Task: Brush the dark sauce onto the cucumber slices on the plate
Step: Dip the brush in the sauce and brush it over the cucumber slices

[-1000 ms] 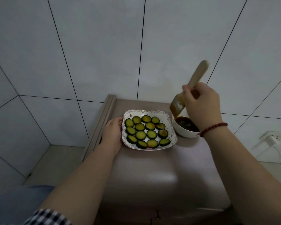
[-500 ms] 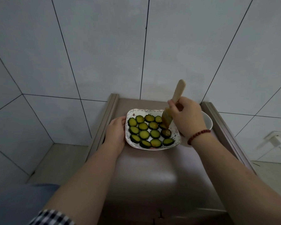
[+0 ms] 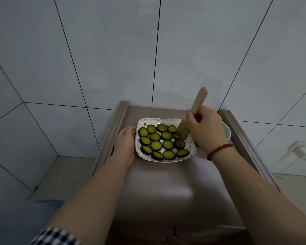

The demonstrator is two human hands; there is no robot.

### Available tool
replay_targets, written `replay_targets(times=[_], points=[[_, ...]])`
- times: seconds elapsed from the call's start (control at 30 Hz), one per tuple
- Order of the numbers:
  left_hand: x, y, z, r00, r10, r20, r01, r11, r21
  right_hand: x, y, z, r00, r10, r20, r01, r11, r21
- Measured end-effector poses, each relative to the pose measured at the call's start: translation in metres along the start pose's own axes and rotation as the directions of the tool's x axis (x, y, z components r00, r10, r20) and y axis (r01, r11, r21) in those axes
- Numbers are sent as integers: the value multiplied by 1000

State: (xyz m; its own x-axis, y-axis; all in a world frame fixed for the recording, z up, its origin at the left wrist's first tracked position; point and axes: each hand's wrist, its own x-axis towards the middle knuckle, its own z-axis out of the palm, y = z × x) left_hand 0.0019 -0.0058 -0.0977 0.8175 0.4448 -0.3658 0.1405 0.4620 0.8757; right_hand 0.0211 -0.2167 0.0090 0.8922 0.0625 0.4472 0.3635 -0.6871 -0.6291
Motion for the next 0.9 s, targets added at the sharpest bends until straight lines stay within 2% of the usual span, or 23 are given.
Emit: replay_targets(times=[0.13, 0.27, 0.4, 0.53, 0.67, 0.8, 0.9], points=[[0, 0, 1, 1000, -3, 5, 3, 1000, -12, -3, -2, -5, 994, 40, 101, -37, 999, -33], [3, 0, 0, 1000, -19, 10, 19, 1000, -12, -4, -9, -14, 999, -13, 32, 14, 1000, -12], [4, -2, -1, 1000, -3, -7, 3, 1000, -17, -9, -9, -15, 989, 25, 143, -10, 994, -106], [6, -3, -1, 1000, 6, -8, -6, 1000, -22, -12, -10, -16, 999, 15, 35, -13, 999, -40], [8, -3, -1, 1000, -2, -4, 2, 1000, -17, -14, -12, -17, 992, 48, 117, -36, 994, -103], [9, -4, -2, 1000, 3, -1, -3, 1000, -13, -17, -19, -17, 996, 49, 77, -49, 999, -1], [8, -5, -3, 1000, 7, 0, -7, 1000, -9, -17, -21, -15, 989, 57, 134, -53, 998, -33]])
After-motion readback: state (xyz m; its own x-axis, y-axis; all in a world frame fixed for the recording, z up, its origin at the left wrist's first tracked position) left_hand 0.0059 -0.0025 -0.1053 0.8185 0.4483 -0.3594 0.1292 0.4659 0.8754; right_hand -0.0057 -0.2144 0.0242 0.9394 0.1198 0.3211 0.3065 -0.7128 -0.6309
